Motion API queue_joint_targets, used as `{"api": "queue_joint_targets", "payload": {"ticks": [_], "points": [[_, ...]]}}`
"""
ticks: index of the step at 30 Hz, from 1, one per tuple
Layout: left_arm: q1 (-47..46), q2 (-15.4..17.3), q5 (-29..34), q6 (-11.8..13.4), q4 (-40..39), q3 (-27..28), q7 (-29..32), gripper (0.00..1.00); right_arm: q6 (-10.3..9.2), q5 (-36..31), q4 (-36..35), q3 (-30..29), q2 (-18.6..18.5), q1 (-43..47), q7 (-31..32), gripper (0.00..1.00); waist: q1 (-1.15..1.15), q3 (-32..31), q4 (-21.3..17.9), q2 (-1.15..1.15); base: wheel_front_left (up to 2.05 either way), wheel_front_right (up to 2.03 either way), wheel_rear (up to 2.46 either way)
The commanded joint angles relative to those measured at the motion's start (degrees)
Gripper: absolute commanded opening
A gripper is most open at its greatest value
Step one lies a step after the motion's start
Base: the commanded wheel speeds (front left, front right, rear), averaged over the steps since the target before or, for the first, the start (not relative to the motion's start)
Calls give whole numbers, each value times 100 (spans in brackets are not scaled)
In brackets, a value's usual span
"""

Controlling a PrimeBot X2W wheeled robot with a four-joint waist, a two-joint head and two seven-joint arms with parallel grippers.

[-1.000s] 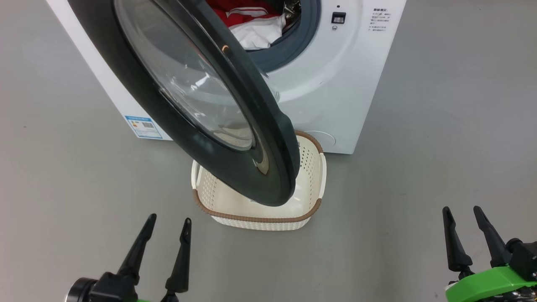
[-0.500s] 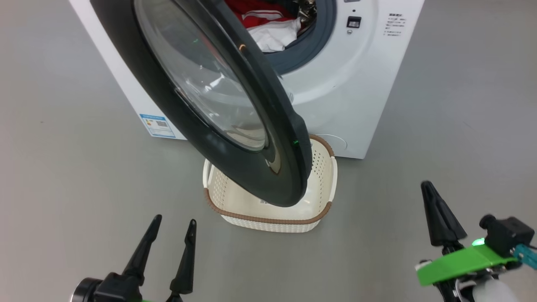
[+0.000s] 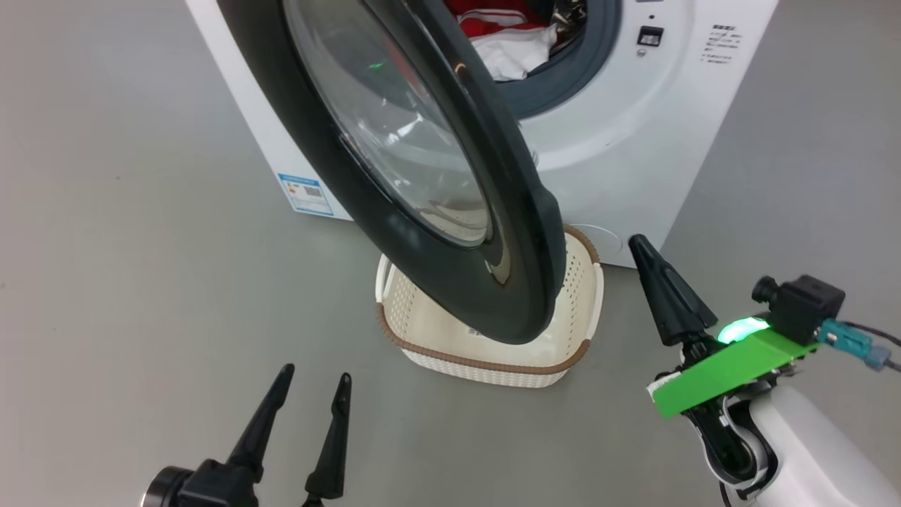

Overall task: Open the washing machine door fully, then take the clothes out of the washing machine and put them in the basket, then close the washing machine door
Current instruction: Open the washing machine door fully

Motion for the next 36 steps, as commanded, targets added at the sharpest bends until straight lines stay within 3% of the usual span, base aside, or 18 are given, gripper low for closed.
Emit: {"api": "queue_joint_targets", "payload": {"ticks": [1, 18, 26, 36], "points": [[-127, 56, -76, 52, -150, 142, -45, 100, 37, 204, -95, 233, -91, -208, -36, 0, 0, 81, 97, -1, 0, 0, 0], [-269, 56, -223, 150, -248, -52, -45, 100, 37, 2463, 18, 2028, -1069, -1316, -29, 0, 0, 298, 421, -1, 0, 0, 0], [-265, 56, -258, 193, -272, -111, -45, 100, 37, 2916, -79, 2706, -1300, -1582, -32, 0, 0, 251, 549, -1, 0, 0, 0], [-215, 56, -281, 243, -298, -131, -45, 100, 37, 3064, -232, 3181, -1309, -1670, -35, 0, 0, 152, 804, -1, 0, 0, 0]]}}
